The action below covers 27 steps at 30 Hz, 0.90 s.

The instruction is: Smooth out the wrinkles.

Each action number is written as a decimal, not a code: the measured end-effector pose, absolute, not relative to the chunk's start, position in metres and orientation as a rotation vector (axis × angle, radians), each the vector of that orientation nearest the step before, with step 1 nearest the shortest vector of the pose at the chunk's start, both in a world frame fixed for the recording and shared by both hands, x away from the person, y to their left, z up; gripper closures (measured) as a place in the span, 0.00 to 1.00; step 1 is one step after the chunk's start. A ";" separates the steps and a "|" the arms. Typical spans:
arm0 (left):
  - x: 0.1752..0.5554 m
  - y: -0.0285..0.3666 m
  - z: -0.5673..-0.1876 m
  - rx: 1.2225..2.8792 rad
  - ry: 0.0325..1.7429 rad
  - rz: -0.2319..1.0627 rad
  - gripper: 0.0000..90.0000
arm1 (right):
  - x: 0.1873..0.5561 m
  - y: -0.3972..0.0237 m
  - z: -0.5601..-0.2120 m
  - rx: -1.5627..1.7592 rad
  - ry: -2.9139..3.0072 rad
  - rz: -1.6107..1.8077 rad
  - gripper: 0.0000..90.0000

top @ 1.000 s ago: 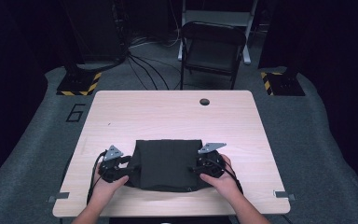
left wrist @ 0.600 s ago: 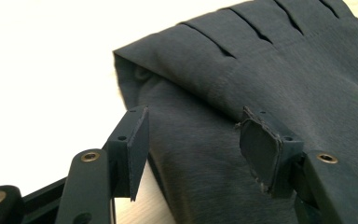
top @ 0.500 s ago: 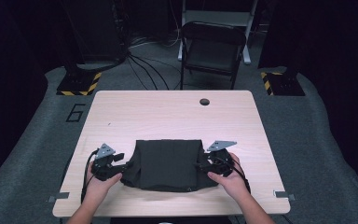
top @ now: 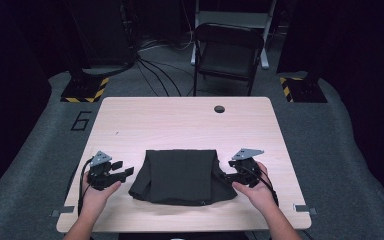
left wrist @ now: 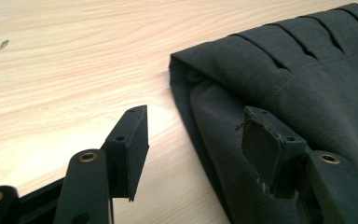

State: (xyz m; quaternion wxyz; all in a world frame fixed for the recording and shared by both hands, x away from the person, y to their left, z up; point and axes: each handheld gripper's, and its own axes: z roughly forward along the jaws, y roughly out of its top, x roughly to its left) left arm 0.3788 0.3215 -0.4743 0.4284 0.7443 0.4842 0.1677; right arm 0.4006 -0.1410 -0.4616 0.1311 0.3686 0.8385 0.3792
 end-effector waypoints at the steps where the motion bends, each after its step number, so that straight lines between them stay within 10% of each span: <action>1: 0.380 0.323 -0.475 1.853 1.213 0.420 0.46 | 0.401 -0.141 -0.463 1.081 2.428 1.105 0.41; 27: 0.397 0.340 -0.507 1.835 1.358 0.385 0.45 | 0.416 -0.160 -0.492 1.291 2.299 1.106 0.42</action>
